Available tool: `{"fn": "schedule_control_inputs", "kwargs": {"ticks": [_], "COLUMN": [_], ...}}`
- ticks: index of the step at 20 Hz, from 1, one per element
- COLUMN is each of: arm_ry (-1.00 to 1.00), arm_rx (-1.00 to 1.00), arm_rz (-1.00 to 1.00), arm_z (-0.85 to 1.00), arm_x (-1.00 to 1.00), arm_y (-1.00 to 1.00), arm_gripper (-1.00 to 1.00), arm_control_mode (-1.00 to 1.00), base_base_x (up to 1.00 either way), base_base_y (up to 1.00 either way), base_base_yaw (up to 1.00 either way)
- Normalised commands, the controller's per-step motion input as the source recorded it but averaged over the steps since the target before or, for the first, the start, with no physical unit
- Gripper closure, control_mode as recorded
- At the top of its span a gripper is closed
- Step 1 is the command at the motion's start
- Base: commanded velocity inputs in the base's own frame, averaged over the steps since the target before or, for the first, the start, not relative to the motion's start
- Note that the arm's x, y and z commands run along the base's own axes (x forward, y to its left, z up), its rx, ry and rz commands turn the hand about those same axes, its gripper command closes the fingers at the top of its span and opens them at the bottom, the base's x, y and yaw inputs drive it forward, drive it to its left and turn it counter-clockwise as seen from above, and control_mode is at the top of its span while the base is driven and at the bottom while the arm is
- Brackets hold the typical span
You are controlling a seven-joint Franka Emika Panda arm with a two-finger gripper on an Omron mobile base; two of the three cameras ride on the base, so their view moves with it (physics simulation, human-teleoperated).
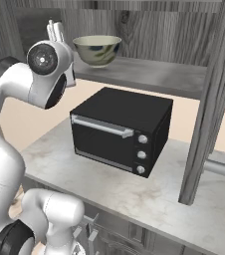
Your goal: Move the bowls from the cabinet to the plates on the dining table.
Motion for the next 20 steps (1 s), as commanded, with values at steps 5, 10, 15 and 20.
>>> {"fn": "schedule_control_inputs", "kwargs": {"ticks": [5, 10, 15, 20], "arm_ry": [0.0, -0.02, -0.02, -0.01], "arm_rx": [0.04, 0.0, -0.02, -0.02], "arm_rz": [0.0, -0.01, -0.03, -0.04], "arm_z": [0.03, 0.0, 0.0, 0.01], "arm_x": [0.34, 0.32, 0.31, 0.29], "arm_y": [0.02, 0.02, 0.0, 0.0], "arm_gripper": [-1.0, -1.0, -1.0, -1.0], "arm_control_mode": [-1.0, -1.0, -1.0, -1.0], "base_base_x": [0.0, 0.0, 0.0, 0.0], "base_base_y": [0.0, 0.0, 0.0, 0.0], "base_base_yaw": [0.0, 0.0, 0.0, 0.0]}}
